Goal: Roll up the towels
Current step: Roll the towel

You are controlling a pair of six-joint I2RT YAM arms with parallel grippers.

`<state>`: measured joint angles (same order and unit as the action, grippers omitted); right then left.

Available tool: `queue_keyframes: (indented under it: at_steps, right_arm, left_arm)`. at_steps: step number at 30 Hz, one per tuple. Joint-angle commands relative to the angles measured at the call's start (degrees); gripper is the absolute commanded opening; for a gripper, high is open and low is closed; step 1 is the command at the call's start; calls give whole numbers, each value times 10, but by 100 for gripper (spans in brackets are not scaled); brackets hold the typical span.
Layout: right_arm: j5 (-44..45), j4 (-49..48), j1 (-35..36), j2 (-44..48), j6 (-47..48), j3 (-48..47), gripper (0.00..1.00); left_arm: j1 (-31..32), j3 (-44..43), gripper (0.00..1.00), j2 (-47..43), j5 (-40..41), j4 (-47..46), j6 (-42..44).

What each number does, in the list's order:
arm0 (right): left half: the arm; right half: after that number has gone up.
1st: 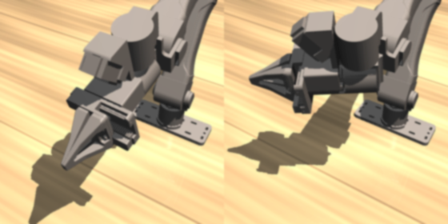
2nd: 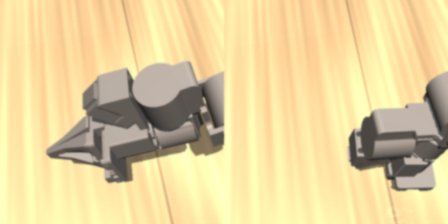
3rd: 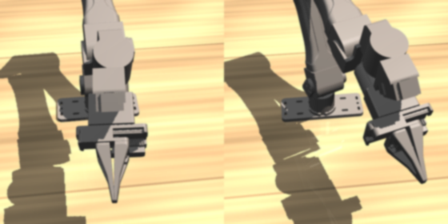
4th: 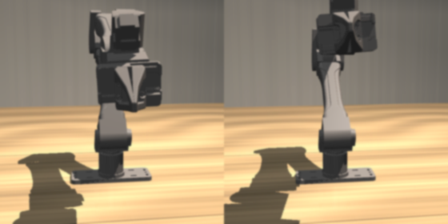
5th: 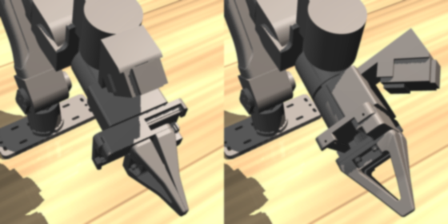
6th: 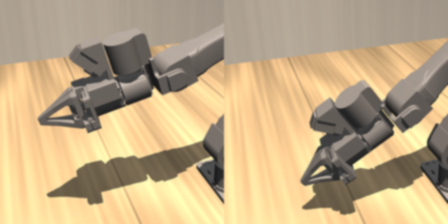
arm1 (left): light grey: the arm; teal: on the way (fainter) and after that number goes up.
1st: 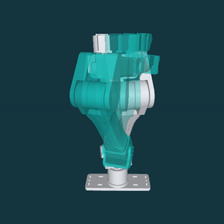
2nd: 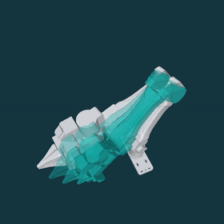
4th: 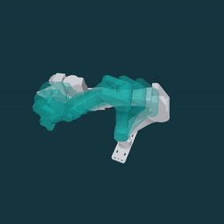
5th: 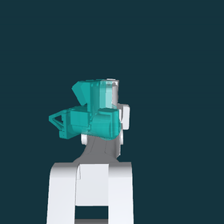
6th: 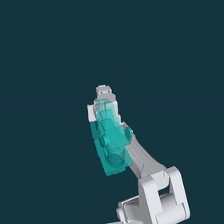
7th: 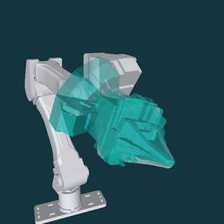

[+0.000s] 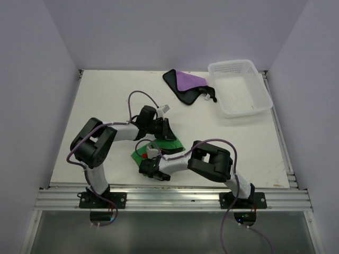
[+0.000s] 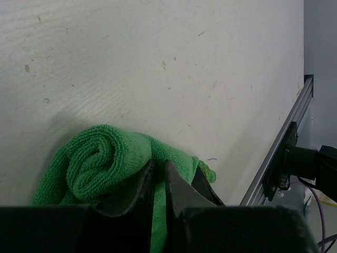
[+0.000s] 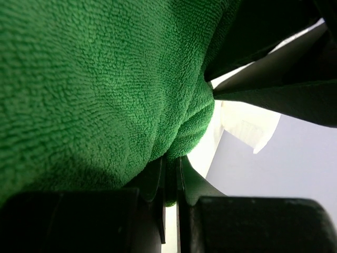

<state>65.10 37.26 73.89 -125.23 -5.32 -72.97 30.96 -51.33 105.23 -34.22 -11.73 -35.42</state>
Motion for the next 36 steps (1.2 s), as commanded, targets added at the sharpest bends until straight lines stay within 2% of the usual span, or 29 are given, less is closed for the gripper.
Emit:
queue_keyframes:
  at_steps: [1, 4, 7, 11, 14, 21, 26, 30, 34, 36]
  right_arm:
    - [-120, -38, 1, -27, -41, 0, 2]
    - [-119, -43, 2, -14, -51, 7, 10]
    - [-119, -60, 1, 24, -70, 24, 18]
    - [-116, -67, 1, 77, -91, 33, 33]
    - [-113, -60, 0, 99, -101, 31, 39]
    - [-105, -35, 1, 183, -183, 86, 41]
    - [-124, -39, 1, 293, -213, 149, 41]
    - [-150, -29, 1, 386, -219, 146, 41]
    - [-220, -98, -17, 455, -192, 151, 44]
    - [-290, -122, -60, 474, -199, 157, 45]
  left_arm:
    - [8, 15, 16, 9, 48, 12, 16]
    - [9, 31, 15, -1, 91, 21, 25]
    - [9, 37, 15, 11, 93, 18, 29]
    - [8, 47, 13, 25, 86, -9, 19]
    - [8, 47, 12, 34, 85, -15, 17]
    - [5, 43, 10, 31, 86, -14, 17]
    - [5, 47, 9, 28, 91, -15, 11]
    - [5, 51, 9, 27, 82, -23, 6]
    - [4, 58, 9, 24, 82, -34, 0]
    - [4, 60, 9, 23, 79, -36, -2]
